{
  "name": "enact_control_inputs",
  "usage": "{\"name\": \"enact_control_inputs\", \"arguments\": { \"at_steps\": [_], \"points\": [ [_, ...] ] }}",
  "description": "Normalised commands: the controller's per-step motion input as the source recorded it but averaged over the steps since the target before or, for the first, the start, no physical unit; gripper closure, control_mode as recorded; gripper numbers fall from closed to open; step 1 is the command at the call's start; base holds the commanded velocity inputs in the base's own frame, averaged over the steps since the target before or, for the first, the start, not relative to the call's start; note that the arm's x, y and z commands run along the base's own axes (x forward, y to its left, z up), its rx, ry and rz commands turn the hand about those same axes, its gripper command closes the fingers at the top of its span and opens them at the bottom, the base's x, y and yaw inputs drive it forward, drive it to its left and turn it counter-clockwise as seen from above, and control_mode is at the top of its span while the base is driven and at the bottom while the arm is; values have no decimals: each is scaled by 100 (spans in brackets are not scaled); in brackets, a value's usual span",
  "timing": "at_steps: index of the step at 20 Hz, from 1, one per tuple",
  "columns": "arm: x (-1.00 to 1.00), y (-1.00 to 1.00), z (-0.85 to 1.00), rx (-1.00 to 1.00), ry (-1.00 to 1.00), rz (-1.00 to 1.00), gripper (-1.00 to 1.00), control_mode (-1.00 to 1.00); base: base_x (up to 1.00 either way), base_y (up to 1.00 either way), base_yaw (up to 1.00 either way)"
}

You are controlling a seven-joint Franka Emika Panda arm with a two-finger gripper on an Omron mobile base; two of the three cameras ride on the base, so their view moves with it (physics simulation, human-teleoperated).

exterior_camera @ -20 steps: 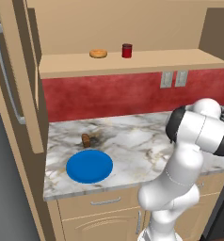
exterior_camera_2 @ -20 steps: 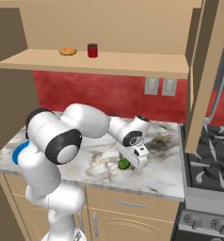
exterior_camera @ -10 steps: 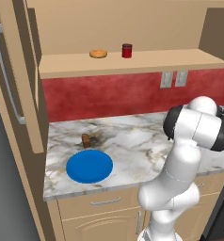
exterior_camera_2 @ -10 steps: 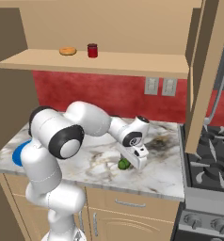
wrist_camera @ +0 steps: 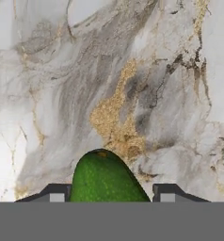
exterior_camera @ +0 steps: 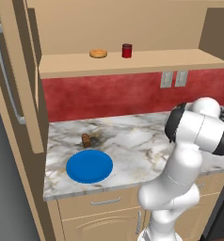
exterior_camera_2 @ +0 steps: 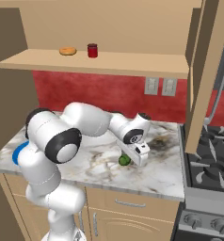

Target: Pick the avocado and bread from the counter and place them on the plate. Then pick the jam from the cabinet and place it next to the plate. Lastly close the cabinet door.

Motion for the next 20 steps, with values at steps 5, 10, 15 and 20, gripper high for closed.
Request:
{"name": "enact_control_inputs", "arguments": {
  "at_steps": [5,10,15,20],
  "points": [
    [0,35,48,0,-23,0,100,-100,0,0,0],
    [7,62,27,0,-25,0,100,-100,0,0,0],
    [15,84,5,0,-20,1,100,-100,0,0,0],
    [22,93,8,0,-18,0,100,-100,0,0,0]
  ]
}}
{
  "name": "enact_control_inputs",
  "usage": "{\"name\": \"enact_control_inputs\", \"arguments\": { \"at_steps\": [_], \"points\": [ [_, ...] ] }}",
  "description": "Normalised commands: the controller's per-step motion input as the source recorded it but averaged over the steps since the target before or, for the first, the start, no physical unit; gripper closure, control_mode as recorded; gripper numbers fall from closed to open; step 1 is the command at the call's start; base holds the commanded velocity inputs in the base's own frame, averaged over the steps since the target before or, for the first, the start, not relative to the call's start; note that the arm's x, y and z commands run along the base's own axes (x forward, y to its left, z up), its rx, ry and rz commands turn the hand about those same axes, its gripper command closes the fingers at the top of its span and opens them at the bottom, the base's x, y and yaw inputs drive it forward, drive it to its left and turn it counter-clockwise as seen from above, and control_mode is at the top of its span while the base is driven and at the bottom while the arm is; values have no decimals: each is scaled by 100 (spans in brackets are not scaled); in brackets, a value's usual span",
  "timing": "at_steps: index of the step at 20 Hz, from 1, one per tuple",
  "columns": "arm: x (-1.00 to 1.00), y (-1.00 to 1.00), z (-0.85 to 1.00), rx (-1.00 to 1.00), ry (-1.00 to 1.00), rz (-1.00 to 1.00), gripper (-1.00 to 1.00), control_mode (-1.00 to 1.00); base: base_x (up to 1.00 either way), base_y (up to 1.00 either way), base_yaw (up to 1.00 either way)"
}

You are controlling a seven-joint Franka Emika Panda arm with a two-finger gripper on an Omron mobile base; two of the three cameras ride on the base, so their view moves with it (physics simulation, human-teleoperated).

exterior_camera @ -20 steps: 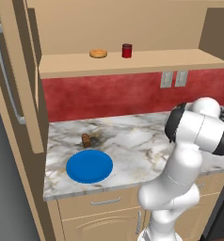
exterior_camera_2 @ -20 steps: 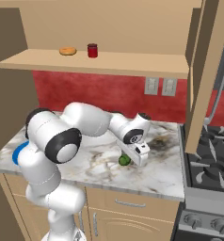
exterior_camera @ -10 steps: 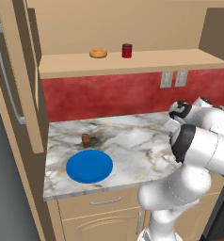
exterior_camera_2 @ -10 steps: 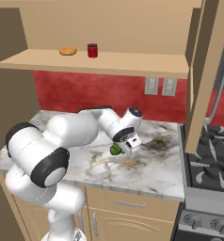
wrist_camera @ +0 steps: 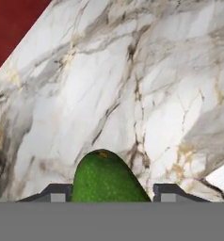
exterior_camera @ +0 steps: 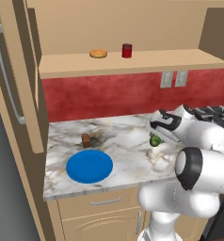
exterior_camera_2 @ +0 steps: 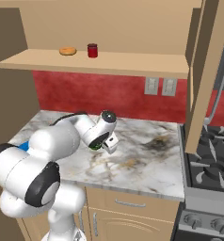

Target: Pick the avocado and bread from the counter and place them on the plate. Then pick the jam from the cabinet and place it next to the plate. Lastly close the cabinet door.

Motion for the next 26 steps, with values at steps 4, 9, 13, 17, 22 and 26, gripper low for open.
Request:
{"name": "enact_control_inputs", "arguments": {
  "at_steps": [4,9,13,17,22,26],
  "points": [
    [35,96,31,0,-10,0,100,-100,0,0,0],
    [38,94,59,0,-2,0,100,-100,0,0,0],
    [28,81,59,0,0,0,100,-100,0,0,0],
    [13,80,44,0,1,0,100,-100,0,0,0],
    [-7,59,3,0,0,4,100,-100,0,0,0],
    [-45,54,-1,-6,0,11,100,-100,0,0,0]
  ]
}}
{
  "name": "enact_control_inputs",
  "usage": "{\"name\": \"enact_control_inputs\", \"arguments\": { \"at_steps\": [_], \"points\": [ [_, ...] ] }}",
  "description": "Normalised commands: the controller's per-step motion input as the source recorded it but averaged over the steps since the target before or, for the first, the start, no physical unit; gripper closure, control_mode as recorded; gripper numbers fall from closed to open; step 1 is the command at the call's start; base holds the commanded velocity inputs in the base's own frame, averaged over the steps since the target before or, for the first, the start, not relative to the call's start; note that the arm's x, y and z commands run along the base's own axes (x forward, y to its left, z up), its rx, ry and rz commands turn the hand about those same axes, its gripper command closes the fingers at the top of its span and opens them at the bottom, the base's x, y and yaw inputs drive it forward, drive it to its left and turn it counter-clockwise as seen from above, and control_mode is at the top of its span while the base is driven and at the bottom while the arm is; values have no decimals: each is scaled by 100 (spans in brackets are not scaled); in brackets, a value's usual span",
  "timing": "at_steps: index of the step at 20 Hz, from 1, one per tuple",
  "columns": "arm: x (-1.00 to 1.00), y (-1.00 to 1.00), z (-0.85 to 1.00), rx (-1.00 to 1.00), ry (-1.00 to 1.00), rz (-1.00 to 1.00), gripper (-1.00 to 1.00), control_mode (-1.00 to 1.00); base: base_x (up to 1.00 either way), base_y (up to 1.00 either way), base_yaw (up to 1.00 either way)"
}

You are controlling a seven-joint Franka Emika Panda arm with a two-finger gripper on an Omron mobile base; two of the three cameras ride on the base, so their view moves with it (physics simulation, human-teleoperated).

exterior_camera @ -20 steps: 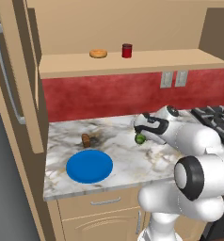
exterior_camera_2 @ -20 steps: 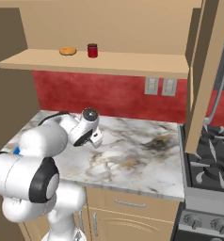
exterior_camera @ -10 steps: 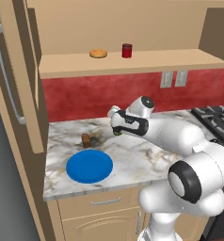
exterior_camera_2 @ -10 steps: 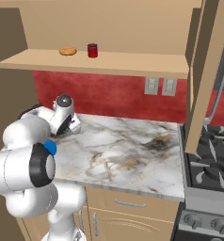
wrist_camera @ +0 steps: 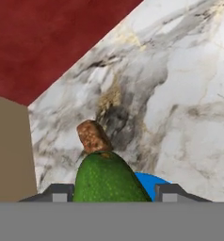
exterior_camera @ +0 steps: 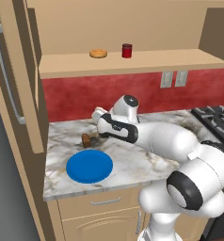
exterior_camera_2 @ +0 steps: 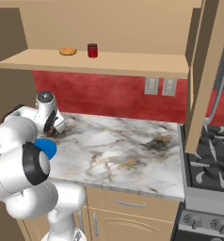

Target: Pick the avocado and bread from the counter and place them on the plate. Then pick the jam from the cabinet and place it next to the plate. Lastly close the cabinet door.

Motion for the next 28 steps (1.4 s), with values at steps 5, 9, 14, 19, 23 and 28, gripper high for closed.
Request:
{"name": "enact_control_inputs", "arguments": {
  "at_steps": [5,9,14,19,23,28],
  "points": [
    [-61,45,-7,-11,0,15,100,-100,0,0,0],
    [-48,42,-1,-12,0,15,100,-100,0,0,0],
    [-10,32,0,-9,0,7,100,-100,0,0,0],
    [0,1,0,0,0,0,100,-100,0,0,0],
    [0,19,-4,-5,0,0,100,-100,0,0,0],
    [0,34,-13,-10,4,0,100,-100,0,0,0]
  ]
}}
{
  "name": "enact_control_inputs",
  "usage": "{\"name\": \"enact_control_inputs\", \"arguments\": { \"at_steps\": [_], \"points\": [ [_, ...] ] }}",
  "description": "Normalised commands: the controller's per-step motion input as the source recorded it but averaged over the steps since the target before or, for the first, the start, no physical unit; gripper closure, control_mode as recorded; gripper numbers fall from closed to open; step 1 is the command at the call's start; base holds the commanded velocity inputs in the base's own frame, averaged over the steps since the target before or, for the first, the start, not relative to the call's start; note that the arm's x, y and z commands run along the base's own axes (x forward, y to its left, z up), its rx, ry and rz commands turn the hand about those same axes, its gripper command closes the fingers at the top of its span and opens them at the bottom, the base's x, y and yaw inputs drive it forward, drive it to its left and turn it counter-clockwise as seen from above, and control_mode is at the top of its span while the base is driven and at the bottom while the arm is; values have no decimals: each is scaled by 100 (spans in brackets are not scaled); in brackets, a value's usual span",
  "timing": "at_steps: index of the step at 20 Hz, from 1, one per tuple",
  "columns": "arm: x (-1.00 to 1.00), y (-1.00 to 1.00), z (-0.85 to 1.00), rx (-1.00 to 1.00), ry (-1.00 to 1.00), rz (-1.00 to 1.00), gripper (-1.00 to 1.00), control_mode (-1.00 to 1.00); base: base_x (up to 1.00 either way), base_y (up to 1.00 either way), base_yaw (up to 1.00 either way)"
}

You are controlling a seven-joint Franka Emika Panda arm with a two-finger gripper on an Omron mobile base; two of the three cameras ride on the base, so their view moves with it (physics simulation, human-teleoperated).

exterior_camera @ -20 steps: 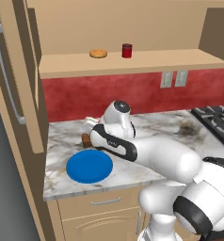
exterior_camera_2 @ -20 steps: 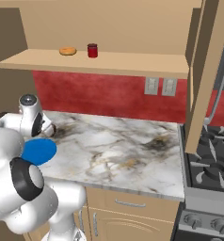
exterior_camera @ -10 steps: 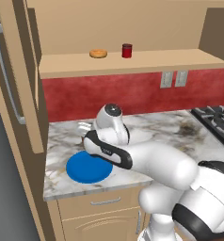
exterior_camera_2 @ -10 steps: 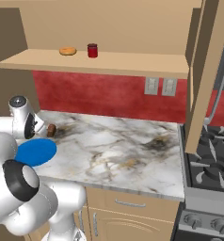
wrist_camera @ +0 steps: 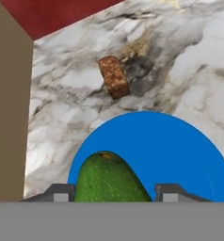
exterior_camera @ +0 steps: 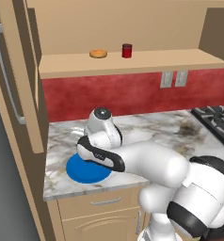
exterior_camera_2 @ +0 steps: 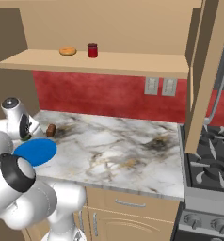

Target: Pick the avocado and bread from the counter and place them on the plate. Then pick the jam from the cabinet and place it next to the plate. Lastly close the cabinet door.

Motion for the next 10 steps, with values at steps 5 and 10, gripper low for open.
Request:
{"name": "enact_control_inputs", "arguments": {
  "at_steps": [5,10],
  "points": [
    [0,37,-16,-11,6,0,100,-100,0,0,0],
    [0,27,-19,-10,5,0,100,-100,0,0,0]
  ]
}}
